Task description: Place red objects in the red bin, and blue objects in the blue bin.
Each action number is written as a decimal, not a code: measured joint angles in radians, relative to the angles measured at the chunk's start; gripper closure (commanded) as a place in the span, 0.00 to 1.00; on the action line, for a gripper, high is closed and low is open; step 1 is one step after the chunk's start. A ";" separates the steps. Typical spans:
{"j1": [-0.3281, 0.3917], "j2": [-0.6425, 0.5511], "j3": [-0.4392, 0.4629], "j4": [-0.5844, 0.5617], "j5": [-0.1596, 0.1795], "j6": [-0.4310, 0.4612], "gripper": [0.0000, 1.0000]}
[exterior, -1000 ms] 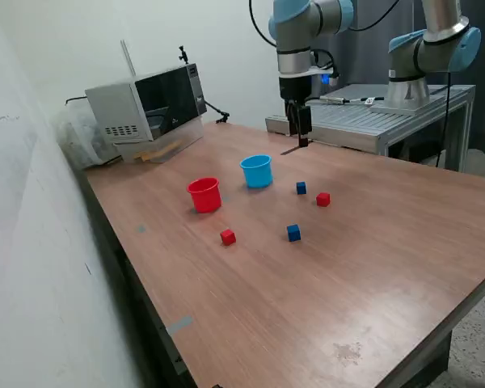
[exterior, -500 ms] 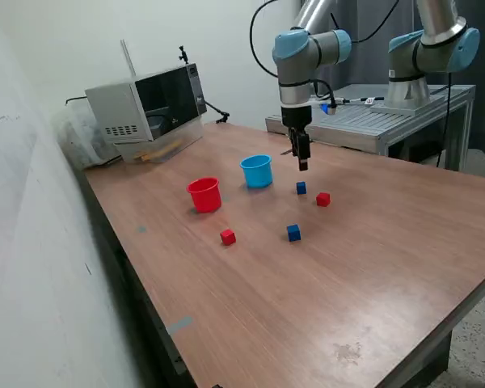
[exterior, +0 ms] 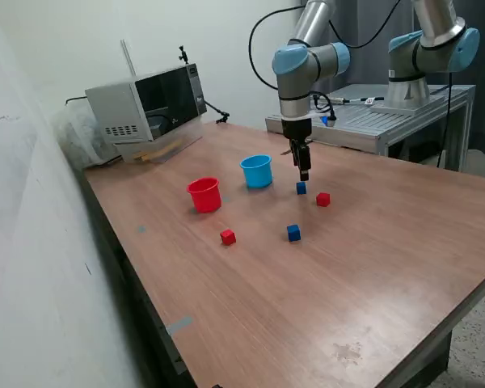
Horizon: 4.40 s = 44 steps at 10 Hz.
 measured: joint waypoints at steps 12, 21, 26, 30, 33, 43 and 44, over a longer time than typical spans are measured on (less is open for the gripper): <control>-0.001 0.047 -0.008 0.000 0.008 -0.015 1.00; 0.049 -0.188 -0.067 0.111 0.006 -0.195 1.00; -0.175 -0.165 -0.113 0.147 0.009 -0.251 1.00; -0.265 -0.099 -0.124 0.144 0.010 -0.274 0.00; -0.259 -0.091 -0.122 0.143 0.029 -0.277 0.00; 0.061 -0.395 -0.096 0.311 0.048 -0.307 0.00; 0.111 -0.424 -0.100 0.335 0.048 -0.297 0.00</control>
